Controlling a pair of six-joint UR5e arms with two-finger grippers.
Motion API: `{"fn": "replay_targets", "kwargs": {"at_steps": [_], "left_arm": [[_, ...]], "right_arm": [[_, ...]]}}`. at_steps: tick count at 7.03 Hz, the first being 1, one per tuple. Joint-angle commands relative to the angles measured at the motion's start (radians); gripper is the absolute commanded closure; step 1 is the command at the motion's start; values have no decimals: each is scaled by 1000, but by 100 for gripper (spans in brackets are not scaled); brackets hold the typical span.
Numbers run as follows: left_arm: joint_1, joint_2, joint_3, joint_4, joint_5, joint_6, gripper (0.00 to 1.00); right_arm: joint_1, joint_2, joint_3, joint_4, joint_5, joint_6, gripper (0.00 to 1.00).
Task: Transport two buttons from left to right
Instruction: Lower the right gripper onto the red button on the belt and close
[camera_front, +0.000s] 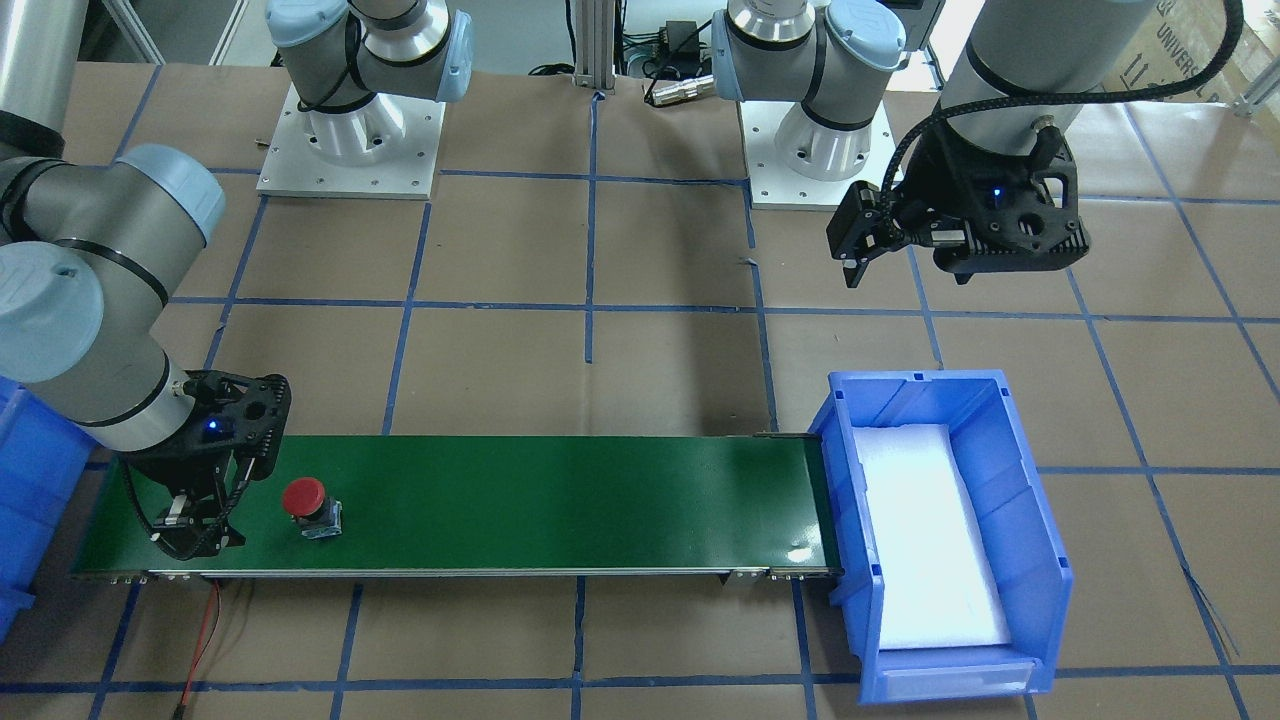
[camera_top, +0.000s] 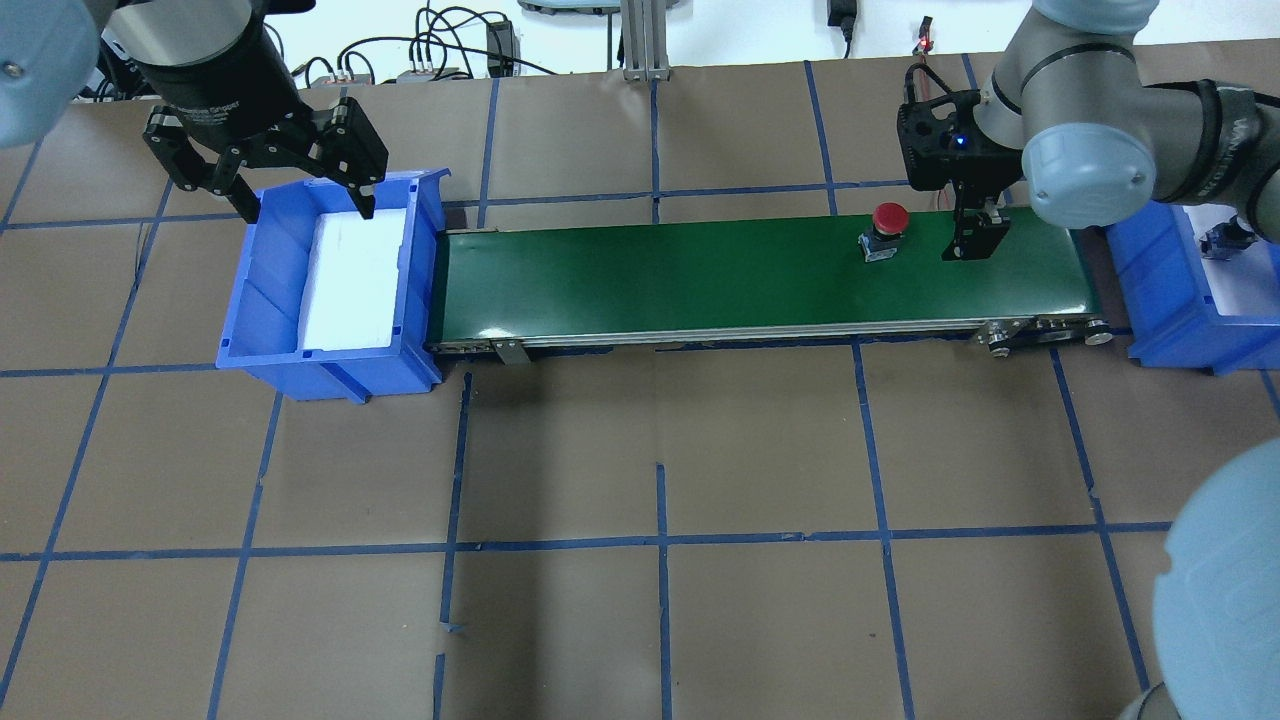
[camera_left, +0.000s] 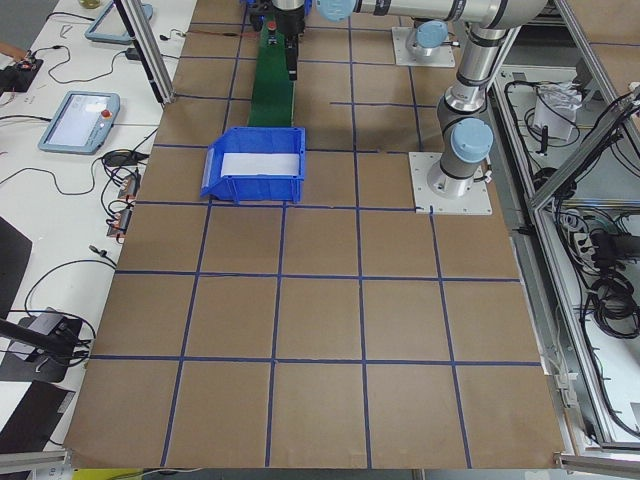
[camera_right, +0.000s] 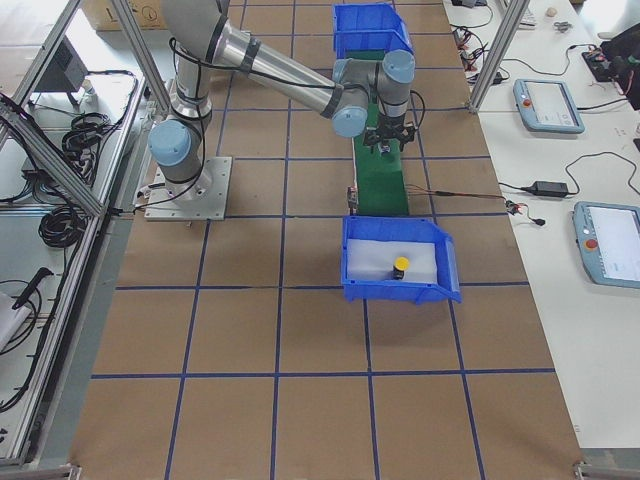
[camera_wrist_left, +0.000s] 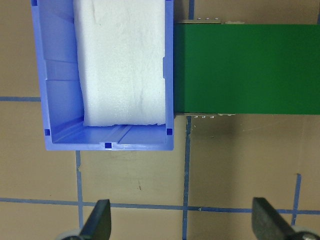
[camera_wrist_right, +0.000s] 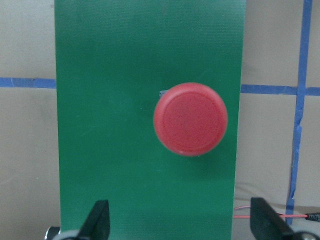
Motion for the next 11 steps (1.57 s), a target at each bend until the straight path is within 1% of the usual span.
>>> {"fn": "replay_targets", "kwargs": {"at_steps": [1,3,7,8,9,10,11], "left_arm": [[0,-1,0,1,-1,1,0],[0,-2,0,1,1,0,0],[0,10,-6,2,-2,0,0],[0,10,-1,1,-2,0,0],[-2,14,-4,-1,-1,1,0],[-2,11,0,1,-1,2,0],[-2,11,0,1,-1,2,0]], "right_arm": [[1,-1,1,0,0,7,0],[15,-1,0,0,11,51,0],[27,14,0,-3,14,54,0],[27,14,1,-3,16,54,3],[23,11,0,-6,13,54,37],[10,11,0,-37,13,38,65],[1,11,-2,-40,14,44,86]]}}
